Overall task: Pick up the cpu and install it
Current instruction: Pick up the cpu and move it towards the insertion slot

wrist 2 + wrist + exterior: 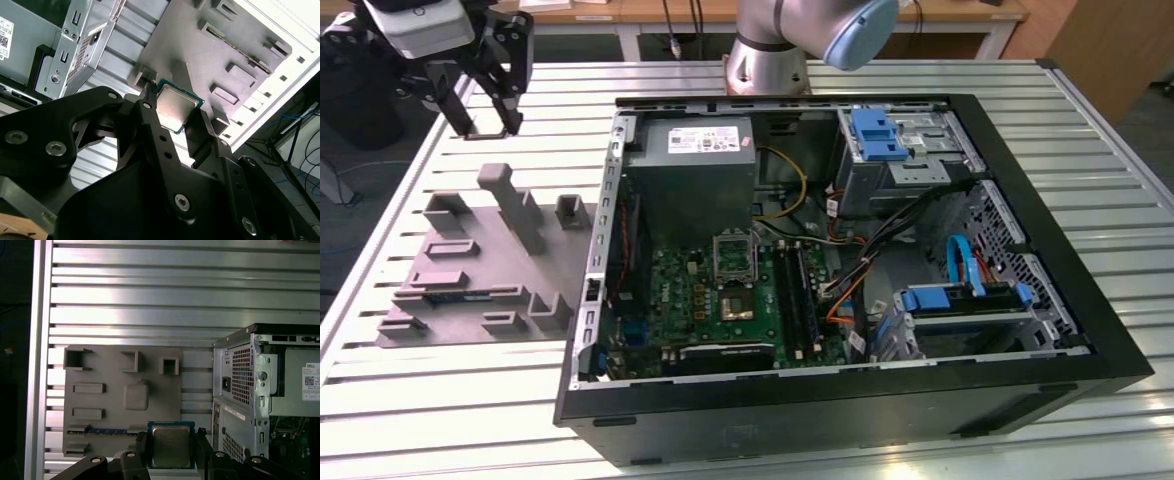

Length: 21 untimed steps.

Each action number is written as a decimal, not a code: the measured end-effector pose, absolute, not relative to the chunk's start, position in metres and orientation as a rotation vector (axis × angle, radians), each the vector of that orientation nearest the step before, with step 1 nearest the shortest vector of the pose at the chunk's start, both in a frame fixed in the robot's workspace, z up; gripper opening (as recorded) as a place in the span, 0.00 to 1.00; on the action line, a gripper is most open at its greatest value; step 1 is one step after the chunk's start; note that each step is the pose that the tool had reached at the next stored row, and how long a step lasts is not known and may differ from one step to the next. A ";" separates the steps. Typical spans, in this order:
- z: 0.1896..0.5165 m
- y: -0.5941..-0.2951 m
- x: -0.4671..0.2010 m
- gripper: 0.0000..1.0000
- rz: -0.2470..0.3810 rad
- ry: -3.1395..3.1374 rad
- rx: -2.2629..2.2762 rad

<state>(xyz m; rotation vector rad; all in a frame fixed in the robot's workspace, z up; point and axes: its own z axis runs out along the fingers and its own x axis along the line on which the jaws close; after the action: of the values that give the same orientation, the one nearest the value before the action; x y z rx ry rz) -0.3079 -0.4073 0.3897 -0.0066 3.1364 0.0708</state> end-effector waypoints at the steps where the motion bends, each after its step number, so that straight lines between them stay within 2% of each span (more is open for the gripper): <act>1: 0.390 -0.407 -0.308 0.47 0.071 3.136 -0.007; 21: 0.390 -0.407 -0.302 0.47 0.071 3.136 -0.007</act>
<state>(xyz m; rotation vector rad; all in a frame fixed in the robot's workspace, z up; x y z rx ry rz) -0.3023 -0.4073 0.3897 -0.0066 3.1364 0.0707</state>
